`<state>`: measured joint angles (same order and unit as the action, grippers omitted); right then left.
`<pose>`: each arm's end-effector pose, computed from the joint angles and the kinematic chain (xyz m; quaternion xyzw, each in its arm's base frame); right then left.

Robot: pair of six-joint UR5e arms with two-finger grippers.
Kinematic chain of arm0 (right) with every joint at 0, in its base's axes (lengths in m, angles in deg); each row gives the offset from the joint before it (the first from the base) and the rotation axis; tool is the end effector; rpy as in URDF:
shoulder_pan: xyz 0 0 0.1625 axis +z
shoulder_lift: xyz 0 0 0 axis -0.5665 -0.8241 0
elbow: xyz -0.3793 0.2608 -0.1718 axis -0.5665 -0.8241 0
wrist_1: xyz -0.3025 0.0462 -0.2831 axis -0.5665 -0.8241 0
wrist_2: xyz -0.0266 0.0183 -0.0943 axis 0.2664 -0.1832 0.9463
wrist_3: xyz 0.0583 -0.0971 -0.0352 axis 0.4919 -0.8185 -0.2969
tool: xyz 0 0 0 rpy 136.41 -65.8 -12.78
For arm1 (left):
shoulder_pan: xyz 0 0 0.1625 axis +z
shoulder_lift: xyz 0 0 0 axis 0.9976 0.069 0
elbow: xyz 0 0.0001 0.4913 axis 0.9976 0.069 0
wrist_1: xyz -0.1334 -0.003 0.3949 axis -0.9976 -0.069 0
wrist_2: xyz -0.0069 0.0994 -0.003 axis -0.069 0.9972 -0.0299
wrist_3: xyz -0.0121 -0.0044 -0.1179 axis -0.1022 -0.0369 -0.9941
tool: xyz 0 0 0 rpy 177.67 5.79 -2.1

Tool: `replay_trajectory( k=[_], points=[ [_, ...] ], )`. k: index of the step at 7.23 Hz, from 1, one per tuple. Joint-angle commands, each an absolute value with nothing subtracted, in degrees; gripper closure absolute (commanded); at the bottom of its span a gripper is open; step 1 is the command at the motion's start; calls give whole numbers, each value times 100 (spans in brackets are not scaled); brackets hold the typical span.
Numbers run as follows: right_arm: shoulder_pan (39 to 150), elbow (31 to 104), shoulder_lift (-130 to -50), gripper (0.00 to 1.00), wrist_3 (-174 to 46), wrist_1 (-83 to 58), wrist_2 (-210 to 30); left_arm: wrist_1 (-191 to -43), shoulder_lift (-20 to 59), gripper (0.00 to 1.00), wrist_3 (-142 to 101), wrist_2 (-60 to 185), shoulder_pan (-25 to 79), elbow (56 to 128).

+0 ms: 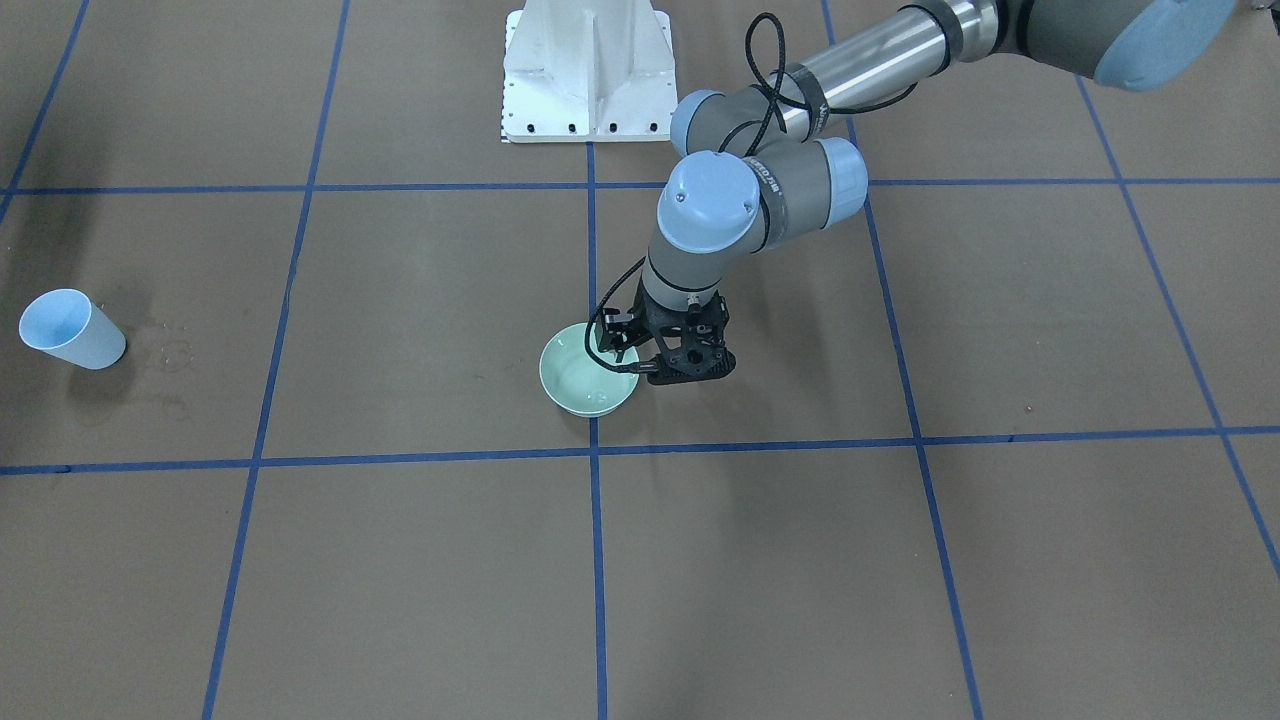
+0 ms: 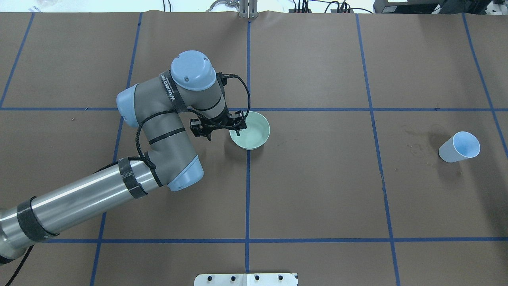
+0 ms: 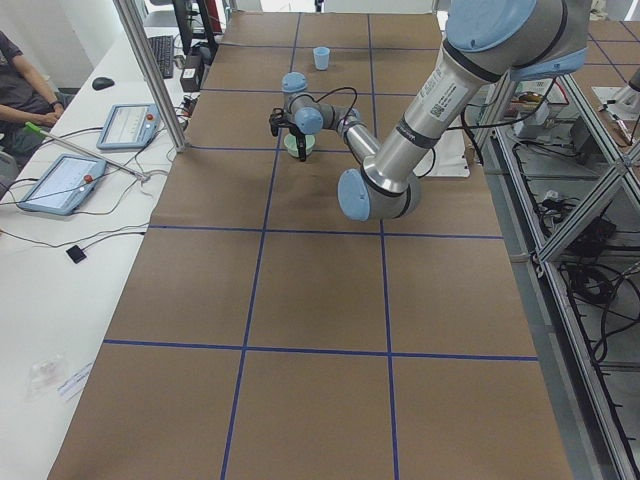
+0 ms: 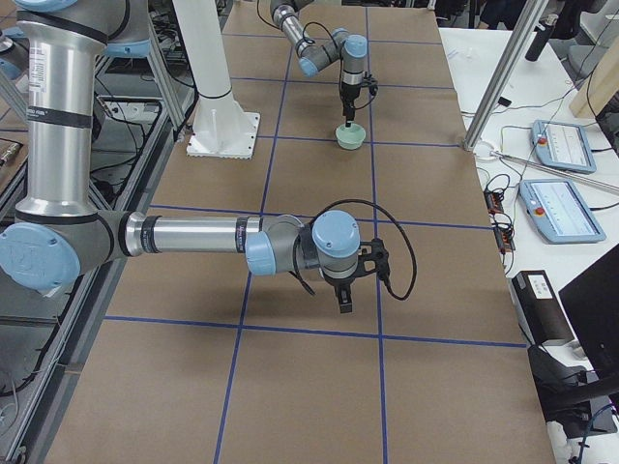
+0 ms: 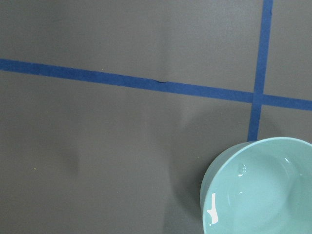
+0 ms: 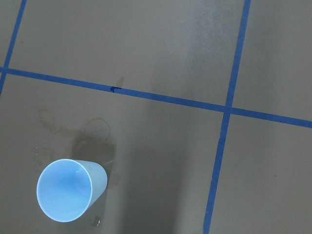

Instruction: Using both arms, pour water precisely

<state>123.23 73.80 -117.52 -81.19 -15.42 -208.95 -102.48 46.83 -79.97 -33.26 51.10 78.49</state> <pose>0.0294 -0.4477 0.6862 0.0915 -0.4385 -0.0615 0.8919 0.6344 -0.5396 0.2768 -0.0327 0.4366 -0.0571 0.8972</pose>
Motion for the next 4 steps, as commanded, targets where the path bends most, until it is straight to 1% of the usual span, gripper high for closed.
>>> replay_trajectory(
  k=[1,2,3,4],
  points=[
    [12328,7391,-11768,1,-8128,-1542,-20898,-10564,4695,30,-8003,-3324,5115,7588],
    [12319,7391,-11776,1,-8119,-1542,-20907,-10583,4695,54,-8160,-3324,5115,7586],
    [12328,7391,-11794,1,-8119,-1542,-20898,-10601,4704,90,-8283,-3324,5115,7586],
    [12319,7382,-11768,1,-8119,-1542,-20898,-10705,4730,100,-8267,-3324,5115,7603]
  ],
)
